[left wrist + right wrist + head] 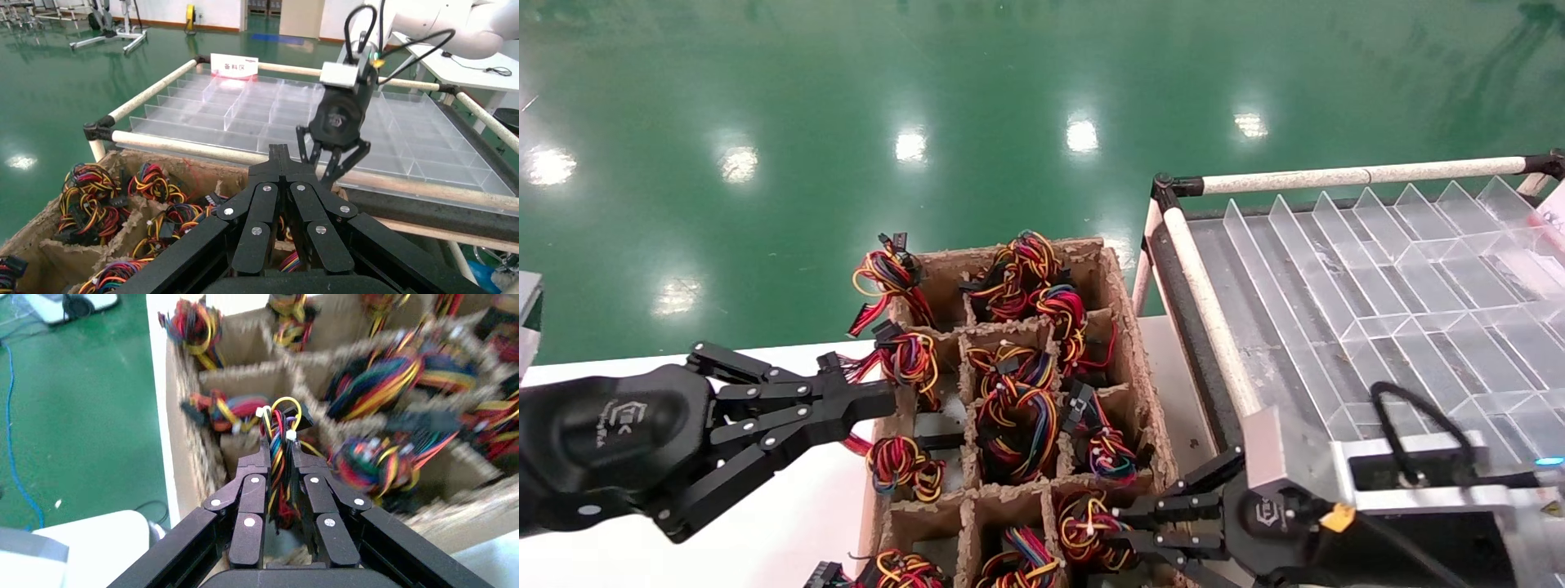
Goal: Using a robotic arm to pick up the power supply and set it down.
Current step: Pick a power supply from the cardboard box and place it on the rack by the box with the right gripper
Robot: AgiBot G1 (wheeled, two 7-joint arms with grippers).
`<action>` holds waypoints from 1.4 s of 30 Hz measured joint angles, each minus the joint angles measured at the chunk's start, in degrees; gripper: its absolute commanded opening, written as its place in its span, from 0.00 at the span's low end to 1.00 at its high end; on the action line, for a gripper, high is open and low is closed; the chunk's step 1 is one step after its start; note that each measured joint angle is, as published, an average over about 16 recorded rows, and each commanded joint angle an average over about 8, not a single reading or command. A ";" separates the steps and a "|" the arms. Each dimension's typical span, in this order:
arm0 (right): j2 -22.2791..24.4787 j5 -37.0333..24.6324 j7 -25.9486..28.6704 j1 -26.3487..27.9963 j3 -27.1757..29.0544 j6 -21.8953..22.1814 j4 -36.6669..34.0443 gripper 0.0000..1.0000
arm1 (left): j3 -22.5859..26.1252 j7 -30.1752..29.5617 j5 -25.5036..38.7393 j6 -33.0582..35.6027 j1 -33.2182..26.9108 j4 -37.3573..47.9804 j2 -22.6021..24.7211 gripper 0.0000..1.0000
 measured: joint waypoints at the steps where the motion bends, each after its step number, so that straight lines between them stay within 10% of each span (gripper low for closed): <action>1: 0.21 0.66 -0.04 0.09 0.34 -0.15 0.00 0.00 | 0.00 0.00 0.00 0.00 0.00 0.00 0.00 0.00; 20: 3.58 11.09 -3.24 13.13 8.09 -3.97 -6.36 0.00 | 0.00 0.00 0.00 0.00 0.00 0.00 0.00 0.00; 42: -10.47 -13.82 -27.13 42.44 -0.68 2.48 -36.03 0.00 | 0.00 0.00 0.00 0.00 0.00 0.00 0.00 0.00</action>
